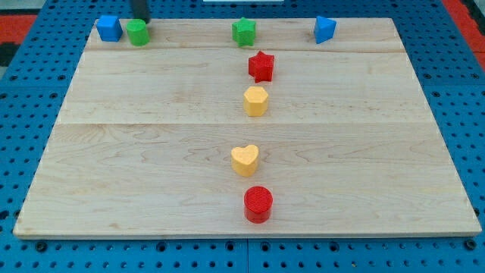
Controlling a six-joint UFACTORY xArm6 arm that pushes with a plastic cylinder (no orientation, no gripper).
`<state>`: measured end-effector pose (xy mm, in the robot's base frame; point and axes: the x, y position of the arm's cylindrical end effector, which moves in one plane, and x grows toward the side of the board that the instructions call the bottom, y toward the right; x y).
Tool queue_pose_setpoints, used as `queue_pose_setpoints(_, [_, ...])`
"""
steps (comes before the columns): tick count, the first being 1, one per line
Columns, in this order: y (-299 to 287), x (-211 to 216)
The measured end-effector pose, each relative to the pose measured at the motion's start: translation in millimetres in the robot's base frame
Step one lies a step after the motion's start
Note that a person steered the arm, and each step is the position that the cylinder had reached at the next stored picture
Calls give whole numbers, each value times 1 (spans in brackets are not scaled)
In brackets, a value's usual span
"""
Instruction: Keep the blue cube diagonally below the bottom left side of the green circle
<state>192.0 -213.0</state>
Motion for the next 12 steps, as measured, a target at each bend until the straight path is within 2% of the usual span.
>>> queue_pose_setpoints(2, [-56, 0])
queue_pose_setpoints(6, [-92, 15])
queue_pose_setpoints(7, [-92, 33])
queue_pose_setpoints(8, [-92, 73])
queue_pose_setpoints(9, [-86, 80])
queue_pose_setpoints(12, [-86, 66])
